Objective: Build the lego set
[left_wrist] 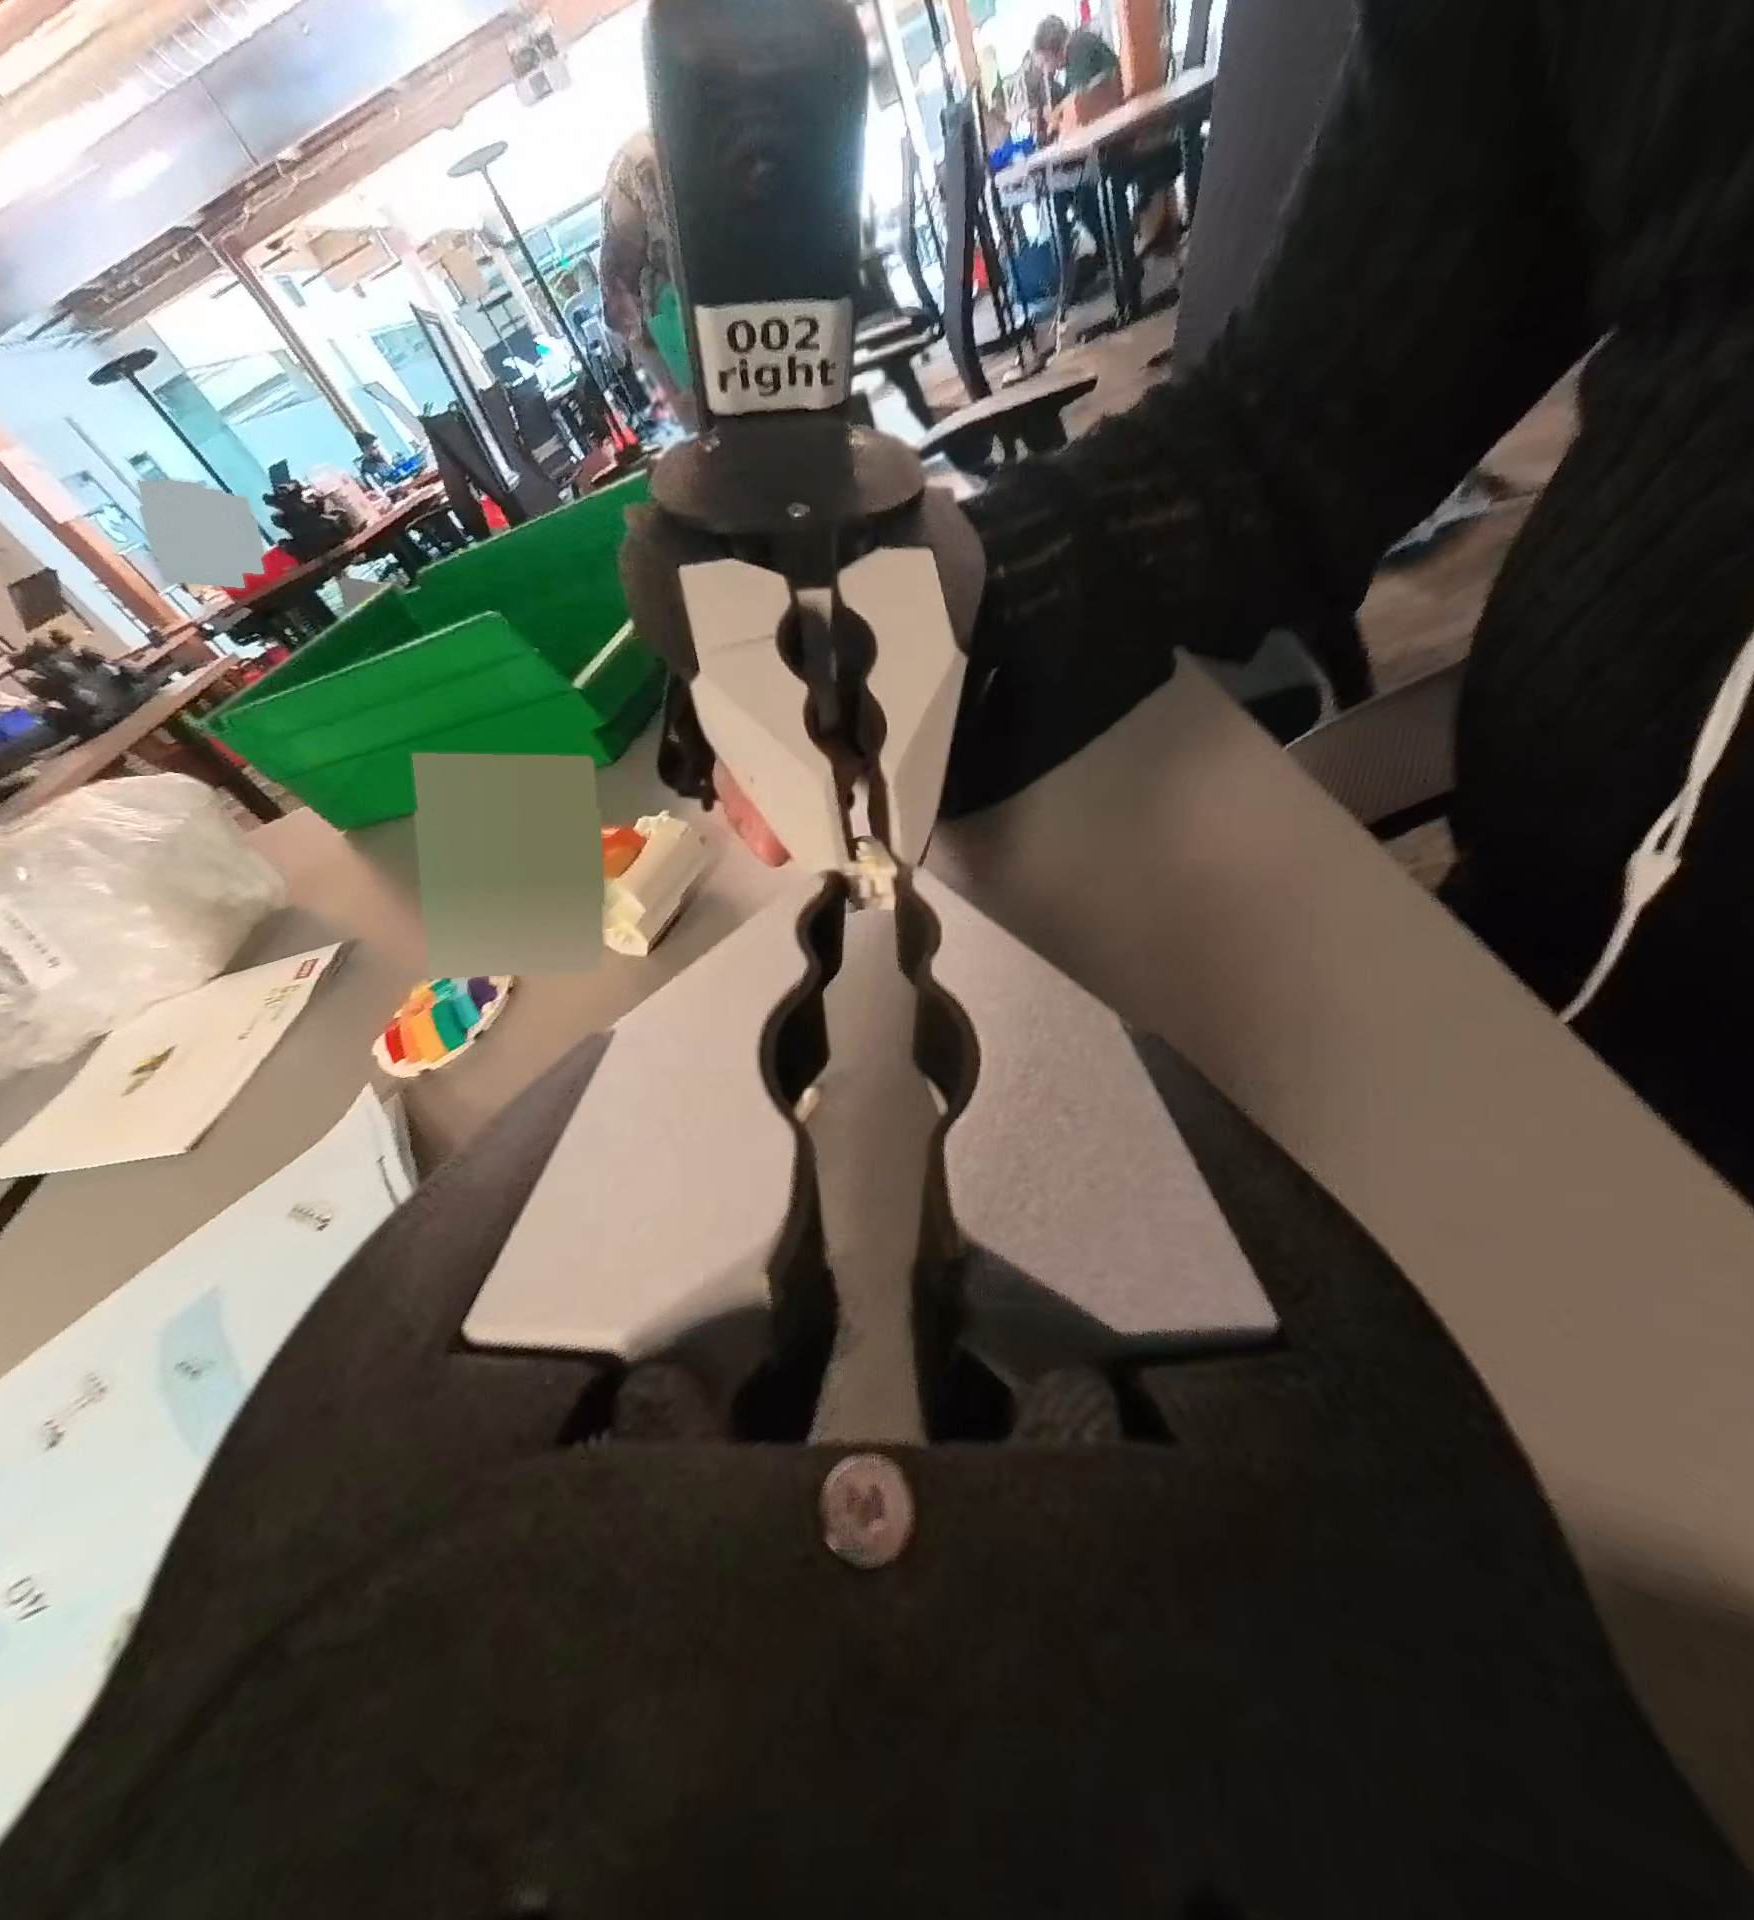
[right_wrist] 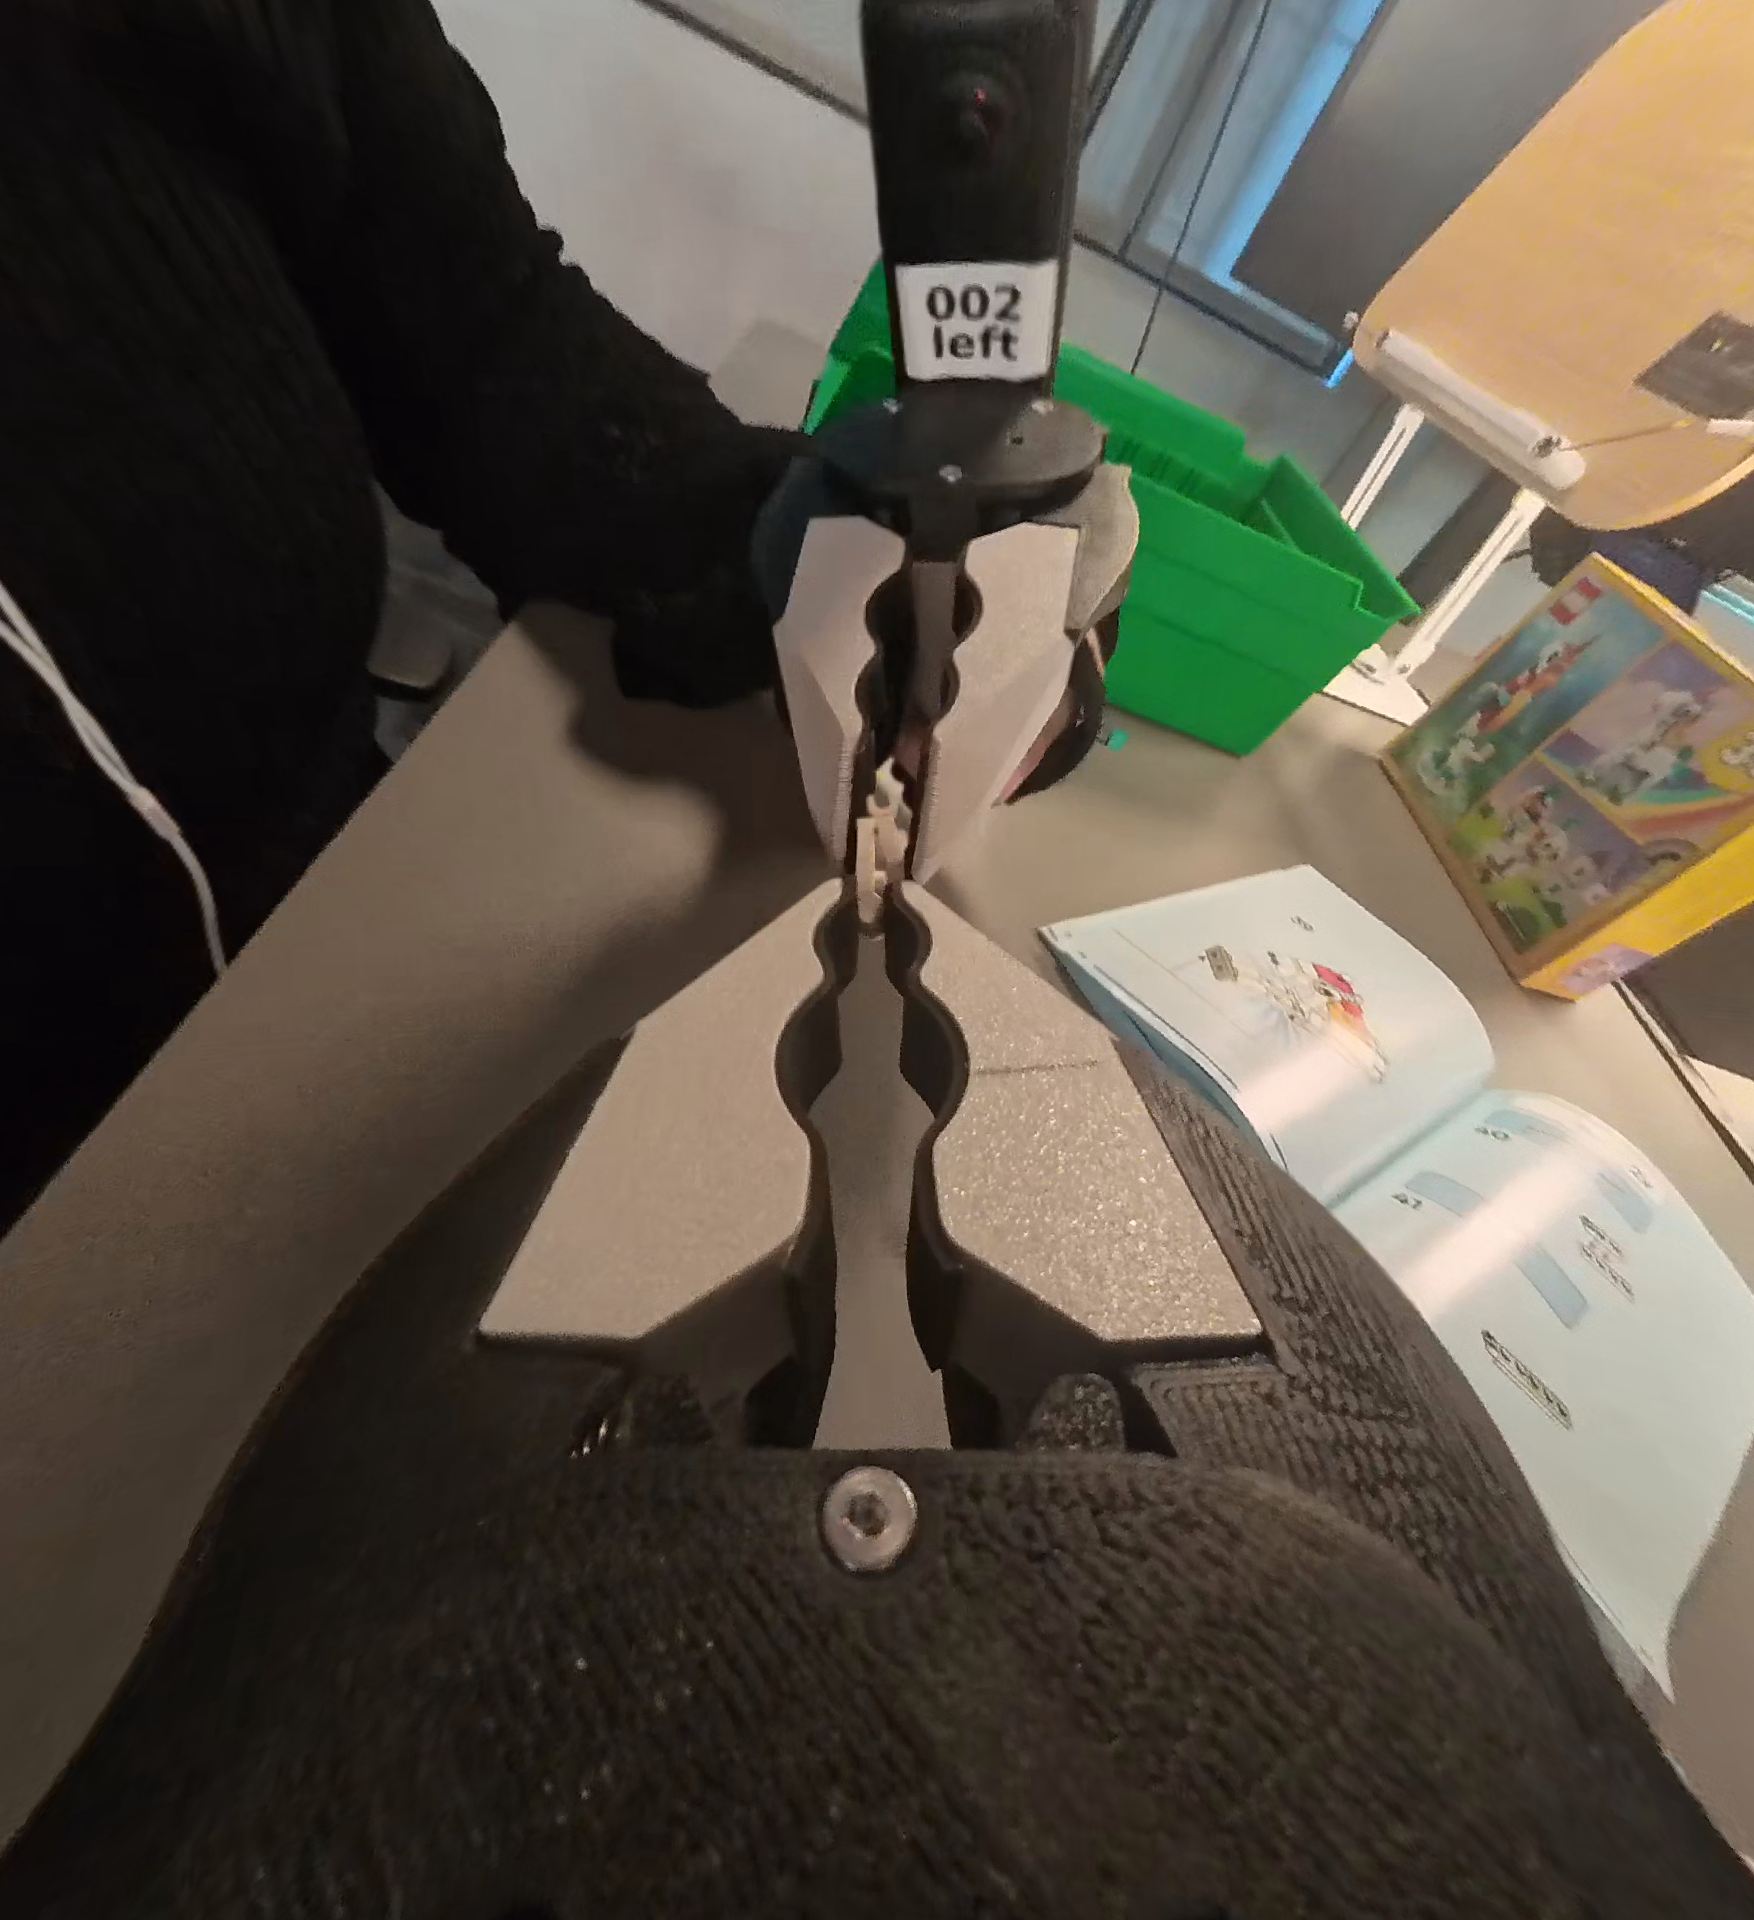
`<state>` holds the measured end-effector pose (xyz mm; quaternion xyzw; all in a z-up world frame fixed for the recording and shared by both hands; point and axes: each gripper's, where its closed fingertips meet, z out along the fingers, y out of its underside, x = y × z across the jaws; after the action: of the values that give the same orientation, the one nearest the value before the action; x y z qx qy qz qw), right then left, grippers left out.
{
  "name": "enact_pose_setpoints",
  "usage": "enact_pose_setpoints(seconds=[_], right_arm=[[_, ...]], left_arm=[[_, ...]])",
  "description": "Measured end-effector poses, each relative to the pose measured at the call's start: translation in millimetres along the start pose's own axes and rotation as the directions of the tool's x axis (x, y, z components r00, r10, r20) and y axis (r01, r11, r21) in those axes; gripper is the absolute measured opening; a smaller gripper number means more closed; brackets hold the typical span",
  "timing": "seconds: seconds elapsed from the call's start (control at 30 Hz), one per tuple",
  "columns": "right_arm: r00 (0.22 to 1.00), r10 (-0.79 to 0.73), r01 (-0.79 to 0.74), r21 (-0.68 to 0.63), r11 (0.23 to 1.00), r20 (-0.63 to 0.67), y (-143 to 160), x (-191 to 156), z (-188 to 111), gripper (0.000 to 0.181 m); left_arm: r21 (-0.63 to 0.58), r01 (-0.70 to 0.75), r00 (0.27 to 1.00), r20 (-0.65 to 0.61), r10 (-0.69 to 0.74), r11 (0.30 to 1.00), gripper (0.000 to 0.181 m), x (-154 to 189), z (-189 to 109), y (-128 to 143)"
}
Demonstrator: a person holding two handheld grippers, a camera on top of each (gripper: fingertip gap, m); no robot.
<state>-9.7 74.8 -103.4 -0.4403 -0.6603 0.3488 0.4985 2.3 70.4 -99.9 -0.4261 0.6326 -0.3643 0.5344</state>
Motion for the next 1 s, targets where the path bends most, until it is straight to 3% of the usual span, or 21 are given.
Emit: enact_pose_setpoints(seconds=[0.3, 0.57, 0.9, 1.0], right_arm=[[0.995, 0.078, -0.083, 0.085, 0.993, 0.063, -12.8, -7.1, 1.0, 0.003], [0.995, 0.067, -0.074, 0.098, 0.992, 0.075, -14.2, -9.3, -1.2, 0.003], [0.981, 0.085, -0.113, 0.158, 0.981, 0.173, -23.2, -23.1, -2.0, 0.003], [0.985, 0.077, -0.1, 0.152, 0.983, 0.154, -22.8, -21.1, -2.3, 0.003]], left_arm=[[0.052, 0.092, 0.993, -0.079, -0.088, 0.994, 0.009, 7.2, -4.9, -10.9], [0.107, 0.083, 0.994, -0.082, -0.074, 0.991, 0.009, 9.9, -3.5, -13.5], [0.124, 0.238, 0.947, -0.248, -0.202, 0.963, 0.009, 23.4, -6.3, -22.1], [0.124, 0.236, 0.95, -0.239, -0.202, 0.964, 0.008, 21.8, -6.2, -21.4]])
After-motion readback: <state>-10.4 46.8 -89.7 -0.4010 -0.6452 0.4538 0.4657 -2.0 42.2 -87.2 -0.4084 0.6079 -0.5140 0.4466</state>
